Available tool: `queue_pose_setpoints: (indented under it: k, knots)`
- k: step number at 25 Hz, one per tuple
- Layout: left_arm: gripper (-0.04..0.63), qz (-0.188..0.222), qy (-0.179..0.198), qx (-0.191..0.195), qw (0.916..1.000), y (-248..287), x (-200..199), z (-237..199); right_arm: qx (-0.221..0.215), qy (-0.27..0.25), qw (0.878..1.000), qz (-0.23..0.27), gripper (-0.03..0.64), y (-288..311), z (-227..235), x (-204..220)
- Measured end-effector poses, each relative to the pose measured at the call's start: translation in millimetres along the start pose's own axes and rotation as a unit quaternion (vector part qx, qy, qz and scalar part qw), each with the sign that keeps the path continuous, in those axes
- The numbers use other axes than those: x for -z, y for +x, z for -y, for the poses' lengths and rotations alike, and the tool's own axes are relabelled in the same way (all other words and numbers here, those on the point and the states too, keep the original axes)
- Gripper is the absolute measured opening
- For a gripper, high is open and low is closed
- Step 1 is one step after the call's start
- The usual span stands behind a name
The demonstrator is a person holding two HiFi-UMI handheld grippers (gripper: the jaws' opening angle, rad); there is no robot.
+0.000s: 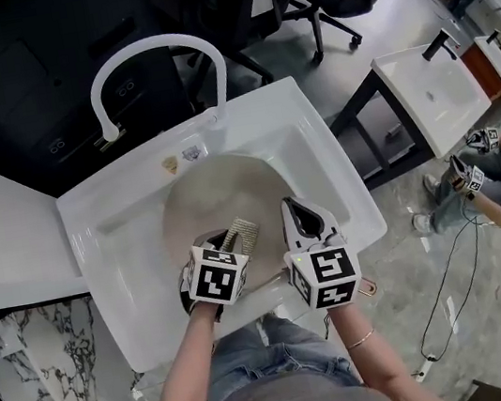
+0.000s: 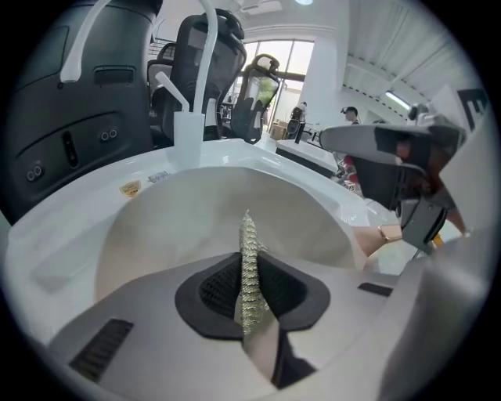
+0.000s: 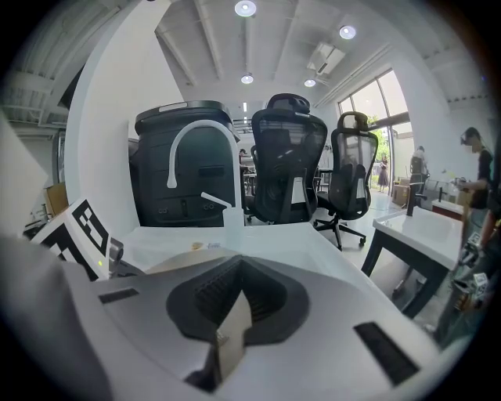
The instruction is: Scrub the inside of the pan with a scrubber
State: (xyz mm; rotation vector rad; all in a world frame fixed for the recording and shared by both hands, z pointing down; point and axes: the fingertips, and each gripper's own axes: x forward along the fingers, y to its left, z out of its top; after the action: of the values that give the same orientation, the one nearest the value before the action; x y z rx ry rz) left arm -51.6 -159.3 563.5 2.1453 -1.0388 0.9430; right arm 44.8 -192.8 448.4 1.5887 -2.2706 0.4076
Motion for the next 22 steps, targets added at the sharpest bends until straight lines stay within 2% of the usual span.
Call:
queue_pose_setpoints:
  k: [10, 22]
  knots:
    - [0.066, -0.019, 0.025, -0.052, 0.9981, -9.4, 15.1, -33.8, -0.013, -0.007, 1.0, -0.005, 0.009, 15.1, -14.5, -2.1]
    - [0.066, -0.03, 0.046, -0.129, 0.9901, -28.7, 23.5, -77.1, -0.023, -0.014, 1.0, -0.006, 0.009, 22.1, -27.1, -8.0]
